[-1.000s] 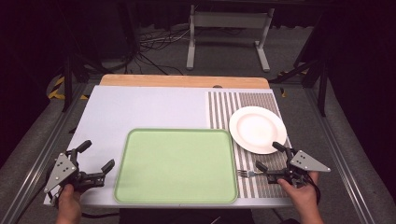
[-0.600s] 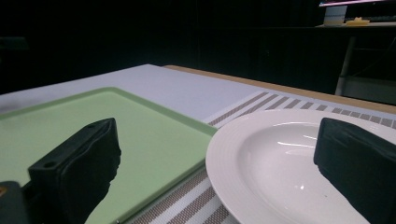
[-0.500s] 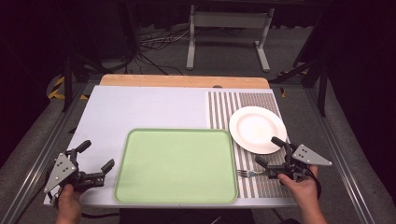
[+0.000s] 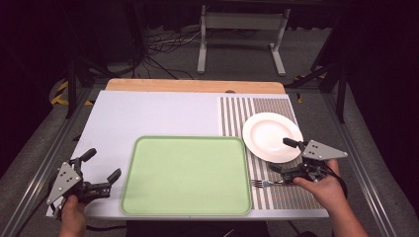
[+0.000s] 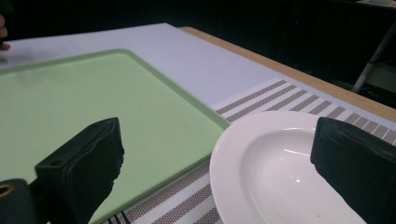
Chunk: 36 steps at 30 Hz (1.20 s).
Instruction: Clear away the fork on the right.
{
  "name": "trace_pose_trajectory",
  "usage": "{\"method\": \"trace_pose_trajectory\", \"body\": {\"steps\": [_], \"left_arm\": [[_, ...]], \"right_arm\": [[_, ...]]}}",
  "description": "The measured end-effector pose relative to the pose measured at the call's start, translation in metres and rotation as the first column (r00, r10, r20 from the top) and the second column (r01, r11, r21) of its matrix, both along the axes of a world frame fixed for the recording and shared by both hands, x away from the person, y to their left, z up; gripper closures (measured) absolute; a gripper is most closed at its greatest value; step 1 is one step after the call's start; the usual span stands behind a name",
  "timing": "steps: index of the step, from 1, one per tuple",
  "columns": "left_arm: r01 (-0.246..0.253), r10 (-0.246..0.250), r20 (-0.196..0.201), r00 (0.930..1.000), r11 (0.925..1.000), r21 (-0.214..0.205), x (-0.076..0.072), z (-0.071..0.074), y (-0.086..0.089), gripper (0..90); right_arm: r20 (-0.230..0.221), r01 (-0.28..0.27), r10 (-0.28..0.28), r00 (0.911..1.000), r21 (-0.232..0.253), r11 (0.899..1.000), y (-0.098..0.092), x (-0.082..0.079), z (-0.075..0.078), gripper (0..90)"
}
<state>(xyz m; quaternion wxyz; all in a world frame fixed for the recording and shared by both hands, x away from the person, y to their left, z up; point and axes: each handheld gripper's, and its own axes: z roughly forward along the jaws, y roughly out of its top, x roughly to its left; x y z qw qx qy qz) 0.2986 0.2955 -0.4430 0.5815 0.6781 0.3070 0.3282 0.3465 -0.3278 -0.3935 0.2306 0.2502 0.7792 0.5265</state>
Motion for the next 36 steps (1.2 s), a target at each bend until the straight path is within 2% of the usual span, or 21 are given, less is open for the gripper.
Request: {"method": "trace_pose_trajectory", "body": {"steps": [3,5,6,7,11,12,18,19,21,23,24,25,26,27,28,31,32,33,34,36], "left_arm": [[0.0,0.0,-0.001,1.0,1.0,-0.001,0.0,0.0,0.0,0.0],[0.002,-0.002,0.001,1.0,1.0,0.0,0.0,0.0,0.0,0.0],[0.002,-0.002,0.001,1.0,1.0,0.0,0.0,0.0,0.0,0.0],[0.0,0.0,0.004,1.0,1.0,0.002,0.0,0.0,0.0,0.0],[0.002,-0.002,0.001,1.0,1.0,0.001,0.0,0.0,0.0,0.0],[0.002,-0.002,0.001,1.0,1.0,0.001,0.0,0.0,0.0,0.0],[0.001,-0.001,0.003,1.0,1.0,0.004,0.0,0.0,0.0,0.0],[0.002,-0.002,0.005,1.0,1.0,0.005,0.0,0.0,0.0,0.0],[0.002,-0.002,0.005,1.0,1.0,0.0,0.0,0.0,0.0,0.0],[0.002,-0.002,0.005,1.0,1.0,0.001,0.0,0.0,0.0,0.0],[0.003,-0.003,0.004,1.0,1.0,0.0,0.0,0.0,0.0,0.0],[0.003,-0.003,0.004,1.0,1.0,0.0,0.0,0.0,0.0,0.0],[0.003,-0.003,0.006,1.0,1.0,0.002,0.0,0.0,0.0,0.0],[0.004,-0.004,0.005,1.0,1.0,0.003,0.0,0.0,0.0,0.0],[0.004,-0.004,0.005,1.0,1.0,0.003,0.0,0.0,0.0,0.0],[0.003,-0.003,0.001,1.0,1.0,0.003,0.0,0.0,0.0,0.0],[0.003,-0.003,0.003,1.0,1.0,0.003,0.0,0.0,-0.001,0.0],[0.003,-0.003,0.003,1.0,1.0,0.003,0.0,0.0,-0.001,0.0],[0.003,-0.003,0.002,1.0,1.0,0.001,0.0,0.0,-0.001,0.0],[0.004,-0.004,0.002,1.0,1.0,0.003,0.0,0.0,-0.001,0.0]], "right_arm": [[-0.024,-0.024,0.023,0.9995,-0.057,0.998,0.002,0.003,0.008,4.1],[-0.062,-0.063,0.057,0.9964,-0.113,0.992,0.005,0.006,0.012,4.2],[-0.062,-0.063,0.057,0.9964,-0.113,0.992,0.005,0.006,0.012,4.2],[-0.099,-0.094,0.078,0.992,-0.169,0.981,0.007,0.008,0.014,4.3],[-0.14,-0.129,0.096,0.9856,-0.251,0.959,0.009,0.012,0.018,4.4],[-0.14,-0.129,0.096,0.9856,-0.251,0.959,0.009,0.012,0.018,4.4],[-0.172,-0.167,0.109,0.979,-0.369,0.915,0.014,0.018,0.025,6.1],[-0.182,-0.182,0.118,0.9761,-0.386,0.904,0.014,0.019,0.025,6.9],[-0.217,-0.229,0.15,0.9646,-0.407,0.884,0.014,0.02,0.024,9.7],[-0.227,-0.244,0.157,0.9613,-0.436,0.866,0.014,0.023,0.023,9.5],[-0.234,-0.25,0.158,0.9592,-0.446,0.86,0.013,0.024,0.022,10.5],[-0.234,-0.25,0.158,0.9592,-0.446,0.86,0.013,0.024,0.022,10.5],[-0.248,-0.264,0.164,0.9548,-0.455,0.85,0.013,0.024,0.021,11.2],[-0.264,-0.279,0.167,0.9498,-0.477,0.833,0.014,0.025,0.02,11.2],[-0.264,-0.279,0.167,0.9498,-0.477,0.833,0.014,0.025,0.02,11.2],[-0.278,-0.29,0.167,0.946,-0.498,0.817,0.015,0.025,0.019,11.2],[-0.289,-0.301,0.167,0.9427,-0.521,0.799,0.016,0.026,0.019,11.8],[-0.289,-0.301,0.167,0.9427,-0.521,0.799,0.016,0.026,0.019,11.8],[-0.3,-0.311,0.168,0.9389,-0.528,0.79,0.016,0.026,0.019,12.5],[-0.317,-0.329,0.171,0.9328,-0.554,0.765,0.016,0.027,0.018,12.9]]}}
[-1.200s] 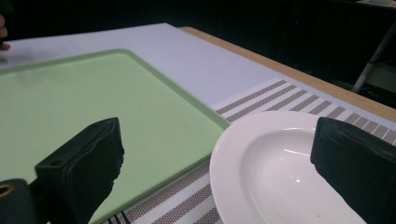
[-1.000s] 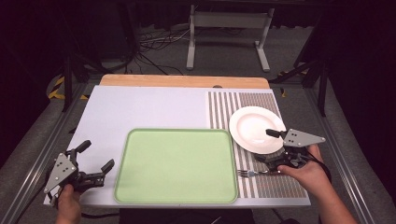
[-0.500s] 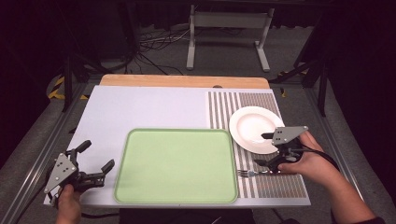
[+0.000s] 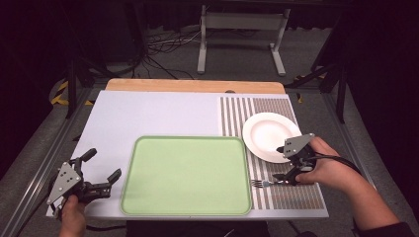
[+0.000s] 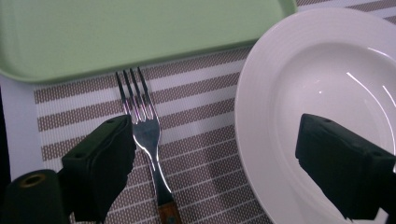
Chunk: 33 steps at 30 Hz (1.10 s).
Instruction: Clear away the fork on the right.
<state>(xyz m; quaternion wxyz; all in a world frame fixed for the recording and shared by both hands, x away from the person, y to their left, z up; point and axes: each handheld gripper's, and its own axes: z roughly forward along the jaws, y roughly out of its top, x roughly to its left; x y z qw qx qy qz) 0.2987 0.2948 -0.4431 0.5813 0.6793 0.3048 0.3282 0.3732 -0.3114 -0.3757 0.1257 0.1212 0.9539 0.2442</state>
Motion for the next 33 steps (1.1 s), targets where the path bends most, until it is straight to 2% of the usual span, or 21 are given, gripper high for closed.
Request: {"method": "trace_pose_trajectory", "body": {"steps": [1,6,7,9,10,11,13,17,19,21,23,27,30,32,33], "left_arm": [[0.0,0.0,-0.001,1.0,1.0,0.0,0.0,0.0,0.0,0.0],[-0.001,0.001,0.0,1.0,1.0,0.0,0.0,0.0,0.0,0.0],[-0.001,0.001,0.0,1.0,1.0,-0.001,0.0,0.0,0.0,0.0],[-0.001,0.001,0.001,1.0,1.0,-0.001,0.0,0.0,0.0,0.0],[-0.002,0.002,0.001,1.0,1.0,0.0,0.0,0.0,0.0,0.0],[-0.002,0.002,0.0,1.0,1.0,-0.001,0.0,0.0,0.0,0.0],[-0.001,0.001,-0.001,1.0,1.0,0.0,0.0,0.0,0.0,0.0],[0.0,0.0,-0.002,1.0,1.0,-0.001,0.0,0.0,0.0,0.0],[0.0,0.0,-0.002,1.0,1.0,-0.002,0.0,-0.001,0.0,0.0],[0.0,0.0,-0.002,1.0,1.0,-0.002,0.0,0.0,-0.001,0.0],[-0.001,0.001,-0.002,1.0,1.0,-0.002,0.0,0.0,0.0,0.0],[-0.002,0.002,-0.003,1.0,1.0,-0.003,0.0,-0.001,-0.001,0.0],[0.003,-0.003,-0.005,1.0,1.0,0.004,0.001,0.0,-0.001,0.0],[0.004,-0.004,-0.005,1.0,1.0,0.004,0.0,0.0,-0.001,0.0],[0.004,-0.004,-0.005,1.0,1.0,0.004,0.0,0.0,-0.001,0.0]], "right_arm": [[-0.009,-0.01,0.01,0.9999,-0.023,1.0,0.001,0.0,-0.001,13.7],[-0.04,-0.043,0.04,0.9984,-0.069,0.997,0.002,0.0,-0.002,17.2],[-0.036,-0.088,0.085,0.9957,-0.112,0.99,0.002,0.001,-0.004,18.2],[-0.04,-0.098,0.094,0.9948,-0.129,0.987,0.002,0.001,-0.004,20.6],[-0.06,-0.097,0.089,0.9942,-0.148,0.984,0.003,0.0,-0.005,24.3],[-0.081,-0.096,0.085,0.9931,-0.154,0.983,0.003,-0.001,-0.007,24.5],[-0.093,-0.126,0.11,0.9895,-0.18,0.976,0.004,-0.001,-0.01,23.3],[-0.161,-0.134,0.098,0.982,-0.231,0.964,0.006,-0.004,-0.018,26.8],[-0.164,-0.143,0.104,0.9809,-0.243,0.96,0.007,-0.004,-0.019,26.8],[-0.185,-0.151,0.103,0.9772,-0.266,0.952,0.008,-0.005,-0.024,28.8],[-0.185,-0.155,0.106,0.9769,-0.271,0.95,0.008,-0.004,-0.025,29.3],[-0.218,-0.153,0.085,0.9723,-0.318,0.936,0.009,-0.007,-0.03,33.3],[-0.238,-0.166,0.089,0.9673,-0.329,0.93,0.008,-0.007,-0.034,36.6],[-0.242,-0.153,0.071,0.9677,-0.342,0.927,0.008,-0.007,-0.036,38.7],[-0.247,-0.159,0.073,0.9663,-0.351,0.923,0.008,-0.007,-0.036,40.2]]}}
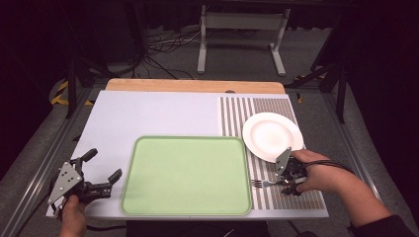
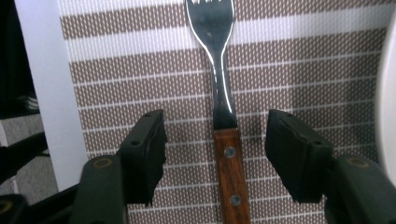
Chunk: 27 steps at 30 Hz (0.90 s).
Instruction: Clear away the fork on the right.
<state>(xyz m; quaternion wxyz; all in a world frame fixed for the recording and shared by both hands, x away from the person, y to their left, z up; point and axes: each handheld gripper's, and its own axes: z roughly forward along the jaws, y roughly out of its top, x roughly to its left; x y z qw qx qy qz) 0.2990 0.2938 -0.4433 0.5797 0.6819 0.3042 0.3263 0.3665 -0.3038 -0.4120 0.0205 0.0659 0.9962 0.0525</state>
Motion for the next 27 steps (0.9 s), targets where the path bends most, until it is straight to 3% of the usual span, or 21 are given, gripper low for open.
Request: {"method": "trace_pose_trajectory", "body": {"steps": [5,10,20,27], "left_arm": [[0.002,-0.002,0.002,1.0,1.0,-0.001,0.0,0.0,0.0,0.0],[0.003,-0.003,0.003,1.0,1.0,-0.001,0.0,0.0,0.0,0.0],[0.001,-0.001,0.003,1.0,1.0,-0.001,0.0,0.0,0.0,0.0],[0.001,-0.001,0.003,1.0,1.0,-0.001,0.0,0.0,0.0,0.0]], "right_arm": [[-0.009,-0.004,0.003,1.0,-0.052,0.999,0.0,0.003,0.001,49.5],[-0.011,-0.017,0.016,0.9998,-0.067,0.998,0.002,0.005,0.002,57.2],[-0.03,-0.078,0.075,0.9968,-0.133,0.988,0.007,0.007,-0.001,76.8],[-0.029,-0.105,0.102,0.9944,-0.153,0.983,0.01,0.006,-0.001,77.7]]}}
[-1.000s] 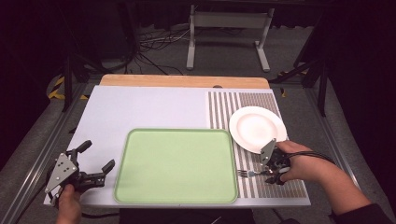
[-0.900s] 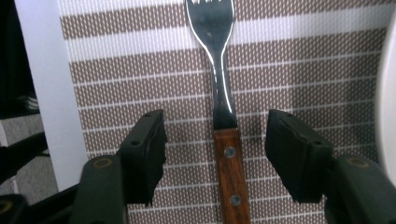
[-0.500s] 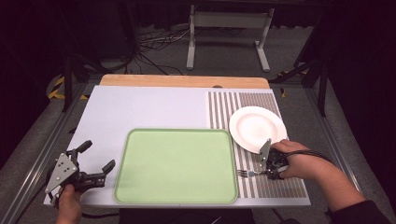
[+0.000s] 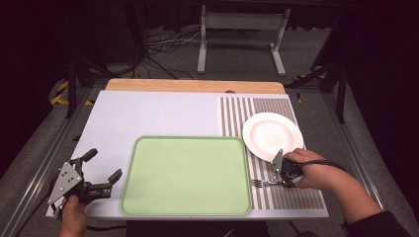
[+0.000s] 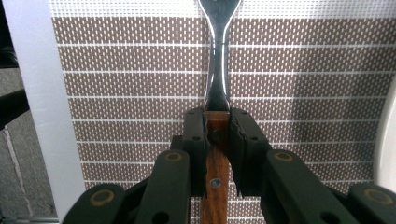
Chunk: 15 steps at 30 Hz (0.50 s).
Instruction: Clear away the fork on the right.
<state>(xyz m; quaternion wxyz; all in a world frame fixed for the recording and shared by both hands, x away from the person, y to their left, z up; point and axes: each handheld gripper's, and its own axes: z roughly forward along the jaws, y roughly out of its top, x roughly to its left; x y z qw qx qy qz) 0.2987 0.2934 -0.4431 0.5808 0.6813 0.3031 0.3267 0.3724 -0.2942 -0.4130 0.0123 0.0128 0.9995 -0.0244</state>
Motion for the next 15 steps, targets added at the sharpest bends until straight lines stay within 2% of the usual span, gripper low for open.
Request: {"method": "trace_pose_trajectory", "body": {"steps": [4,8,15], "left_arm": [[-0.001,0.001,0.0,1.0,1.0,0.001,0.0,0.0,0.0,0.0],[0.001,-0.001,-0.001,1.0,1.0,0.001,0.0,0.0,0.0,0.0],[-0.004,0.004,-0.001,1.0,1.0,-0.006,0.0,0.0,0.001,0.0]], "right_arm": [[0.003,-0.017,0.017,0.9999,-0.012,1.0,0.002,0.0,0.0,78.0],[0.005,-0.025,0.025,0.9997,-0.004,1.0,0.002,-0.002,0.001,78.2],[0.026,-0.03,0.03,0.9992,0.001,1.0,0.003,-0.004,0.011,78.2]]}}
